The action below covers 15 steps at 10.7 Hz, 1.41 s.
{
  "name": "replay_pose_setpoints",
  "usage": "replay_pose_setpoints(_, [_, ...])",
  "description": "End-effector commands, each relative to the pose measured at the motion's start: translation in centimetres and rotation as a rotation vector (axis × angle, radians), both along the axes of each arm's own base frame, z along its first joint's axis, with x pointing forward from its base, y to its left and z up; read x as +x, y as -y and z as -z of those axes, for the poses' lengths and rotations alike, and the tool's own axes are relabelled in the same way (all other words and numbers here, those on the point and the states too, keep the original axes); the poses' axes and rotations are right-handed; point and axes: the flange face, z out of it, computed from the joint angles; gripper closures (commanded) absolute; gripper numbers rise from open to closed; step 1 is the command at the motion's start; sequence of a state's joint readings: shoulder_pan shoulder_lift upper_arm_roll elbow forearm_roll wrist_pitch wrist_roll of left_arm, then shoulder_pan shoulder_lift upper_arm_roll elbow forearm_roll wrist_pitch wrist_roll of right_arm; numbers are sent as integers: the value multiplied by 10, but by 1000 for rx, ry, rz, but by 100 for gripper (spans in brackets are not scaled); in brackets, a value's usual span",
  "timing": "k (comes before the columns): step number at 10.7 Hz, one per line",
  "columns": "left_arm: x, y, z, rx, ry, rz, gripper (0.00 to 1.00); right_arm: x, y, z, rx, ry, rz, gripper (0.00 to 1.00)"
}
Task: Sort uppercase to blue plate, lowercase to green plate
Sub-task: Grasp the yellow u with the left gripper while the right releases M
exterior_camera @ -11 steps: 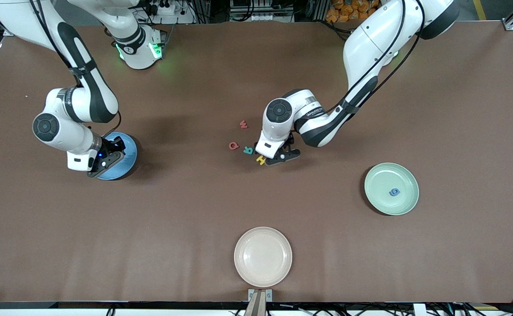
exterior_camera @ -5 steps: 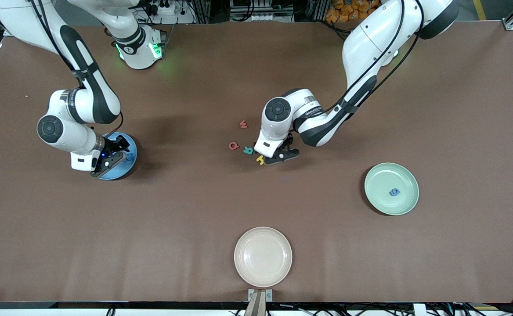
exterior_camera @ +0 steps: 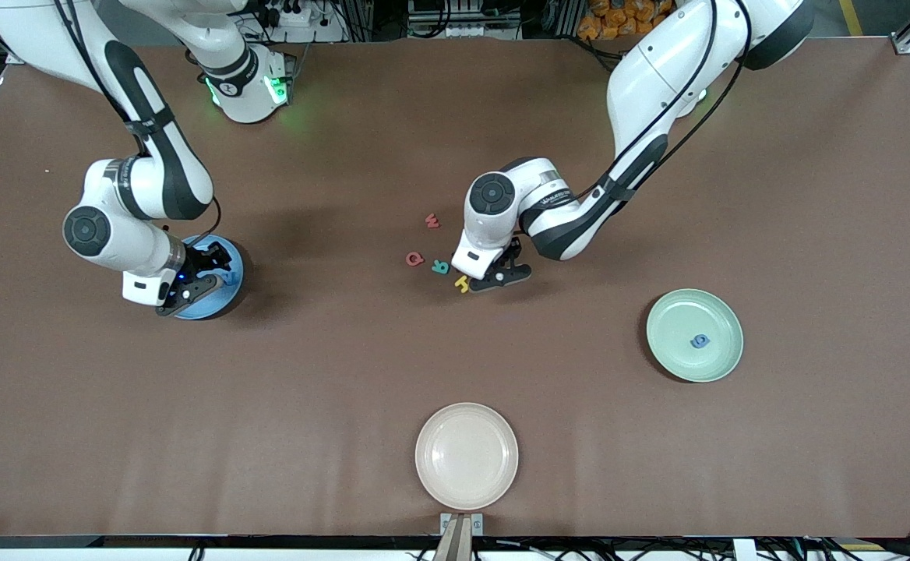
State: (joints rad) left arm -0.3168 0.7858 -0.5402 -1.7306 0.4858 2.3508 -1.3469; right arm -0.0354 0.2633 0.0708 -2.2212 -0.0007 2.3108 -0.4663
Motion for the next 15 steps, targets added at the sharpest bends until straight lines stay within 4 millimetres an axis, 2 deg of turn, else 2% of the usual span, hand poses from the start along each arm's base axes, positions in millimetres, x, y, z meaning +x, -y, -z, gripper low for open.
replay_pose_setpoints(1, [-1,-2,0,21,21,12,33,4,-25,-39,-14,5,84,32])
replay_pose_setpoints(3, [-1,-1,-1,20,22,18,43,7,-53,-61,-25,18,132,32])
replay_pose_setpoints(4, [0,-1,-1,19,23,18,51,6,-67,-70,-29,31,159,32])
replay_pose_setpoints(5, [2,-1,-2,17,25,17,69,3,-86,-74,-32,38,188,32])
replay_pose_setpoints(6, [3,-2,-2,17,25,16,94,-1,-109,-77,-36,43,216,32])
replay_pose_setpoints(7, [6,-4,-4,16,28,11,100,-5,-129,-81,-37,50,250,32])
replay_pose_setpoints(8, [10,-7,-8,15,34,3,100,-8,-150,-84,-32,60,265,32])
replay_pose_setpoints(9, [26,-21,-22,15,54,-22,100,-9,-173,-94,-29,76,295,32])
replay_pose_setpoints(11, [70,-73,-64,47,74,-24,100,-19,-217,-99,-34,92,354,32])
replay_pose_setpoints(12, [91,-105,-82,51,80,-9,100,-23,-230,-101,-31,101,383,32])
replay_pose_setpoints(13, [110,-139,-91,73,70,29,100,-28,-246,-101,-28,108,419,32])
replay_pose_setpoints(15, [142,-213,-107,123,35,142,100,-35,-275,-90,-13,115,485,32])
